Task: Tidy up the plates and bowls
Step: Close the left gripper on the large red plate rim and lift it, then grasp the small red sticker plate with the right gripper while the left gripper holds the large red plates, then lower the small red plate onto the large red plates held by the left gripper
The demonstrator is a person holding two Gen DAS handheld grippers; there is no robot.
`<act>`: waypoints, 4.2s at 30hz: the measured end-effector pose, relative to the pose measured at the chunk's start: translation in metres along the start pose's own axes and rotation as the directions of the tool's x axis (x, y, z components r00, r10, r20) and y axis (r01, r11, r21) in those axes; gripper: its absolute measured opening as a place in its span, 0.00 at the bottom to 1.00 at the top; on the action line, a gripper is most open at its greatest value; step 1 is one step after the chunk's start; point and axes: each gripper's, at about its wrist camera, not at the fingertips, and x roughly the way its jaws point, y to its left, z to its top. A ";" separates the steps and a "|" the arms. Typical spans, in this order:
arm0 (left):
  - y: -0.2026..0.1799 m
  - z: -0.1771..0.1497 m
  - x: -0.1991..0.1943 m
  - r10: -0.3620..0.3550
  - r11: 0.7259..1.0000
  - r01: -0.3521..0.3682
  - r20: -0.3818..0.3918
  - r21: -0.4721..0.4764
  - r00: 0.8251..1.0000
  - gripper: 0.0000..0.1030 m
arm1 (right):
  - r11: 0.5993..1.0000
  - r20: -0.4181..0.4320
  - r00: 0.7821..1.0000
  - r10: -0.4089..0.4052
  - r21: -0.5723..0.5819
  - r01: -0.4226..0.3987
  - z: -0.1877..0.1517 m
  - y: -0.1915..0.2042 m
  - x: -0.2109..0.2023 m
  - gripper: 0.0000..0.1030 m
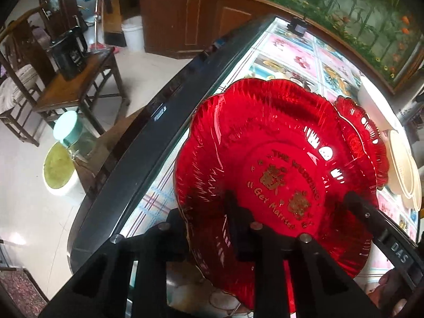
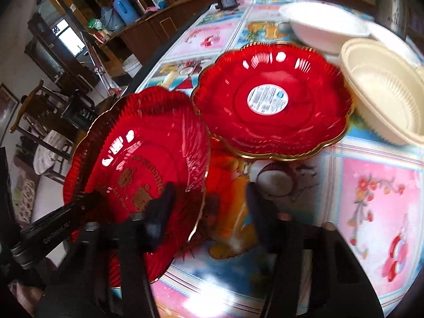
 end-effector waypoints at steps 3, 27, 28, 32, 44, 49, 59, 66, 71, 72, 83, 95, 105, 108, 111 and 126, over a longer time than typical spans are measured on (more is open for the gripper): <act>-0.003 0.002 0.002 -0.004 1.000 0.004 -0.006 0.015 1.000 0.20 | 1.000 -0.015 1.000 0.026 0.013 -0.025 0.000 0.000 0.005 0.19; 0.021 -0.042 -0.027 0.070 0.997 -0.070 -0.009 0.022 0.997 0.24 | 0.991 -0.065 0.992 0.106 -0.076 -0.111 -0.040 0.034 -0.010 0.11; 0.021 -0.042 -0.025 0.076 0.997 -0.076 -0.010 0.022 0.997 0.26 | 0.990 -0.079 0.990 0.117 -0.069 -0.122 -0.040 0.032 -0.007 0.11; 0.016 -0.049 -0.038 0.146 0.989 -0.146 0.002 0.041 0.989 0.34 | 0.985 -0.069 0.989 0.128 -0.111 -0.135 -0.039 0.029 -0.019 0.13; -0.004 -0.080 -0.167 0.115 0.992 -0.129 0.444 0.002 0.888 0.75 | 0.978 0.122 0.984 0.127 0.147 -0.144 -0.011 -0.077 -0.078 0.17; -0.041 -0.100 -0.163 -0.101 0.990 0.040 0.482 0.137 0.870 0.78 | 0.947 0.095 0.989 0.117 0.291 -0.140 0.013 -0.103 -0.058 0.17; -0.041 -0.108 -0.101 -0.340 0.936 0.350 0.335 0.034 0.879 0.78 | 0.905 0.044 0.995 0.087 0.414 -0.097 0.047 -0.117 -0.005 0.17; -0.036 -0.108 -0.096 -0.336 0.931 0.363 0.320 -0.026 0.886 0.78 | 0.901 0.093 0.991 0.097 0.415 -0.127 0.044 -0.122 -0.003 0.16; -0.048 -0.109 -0.105 -0.277 0.957 0.288 0.318 0.010 0.907 0.78 | 0.902 0.046 0.986 0.163 0.398 -0.168 0.034 -0.120 -0.005 0.13; -0.050 -0.110 -0.106 -0.268 0.961 0.277 0.315 0.017 0.911 0.78 | 0.903 0.035 0.984 0.177 0.391 -0.176 0.030 -0.119 -0.006 0.13; -0.102 -0.130 -0.105 -0.248 0.960 0.214 0.194 0.182 0.949 0.78 | 0.916 0.021 0.977 0.212 0.344 -0.206 -0.050 -0.161 -0.078 0.13; -0.167 -0.117 -0.065 -0.161 0.955 0.154 0.004 0.253 0.987 0.78 | 0.912 0.067 0.981 0.184 0.360 -0.195 -0.084 -0.233 -0.142 0.13; -0.173 -0.076 -0.025 -0.273 0.959 0.282 -0.174 0.028 0.946 0.78 | 0.947 0.087 0.984 0.153 0.272 -0.171 -0.067 -0.225 -0.139 0.13; -0.183 -0.076 -0.015 -0.263 0.961 0.274 -0.213 0.024 0.941 0.78 | 0.954 0.038 0.990 0.135 0.266 -0.140 -0.066 -0.224 -0.131 0.13; -0.188 -0.075 -0.008 -0.264 0.962 0.273 -0.228 0.010 0.937 0.78 | 0.950 0.029 0.989 0.148 0.273 -0.150 -0.064 -0.226 -0.127 0.13; -0.193 -0.068 0.001 -0.269 0.954 0.292 -0.233 0.069 0.935 0.28 | 0.895 -0.039 0.964 0.263 0.383 -0.229 -0.055 -0.217 -0.094 0.15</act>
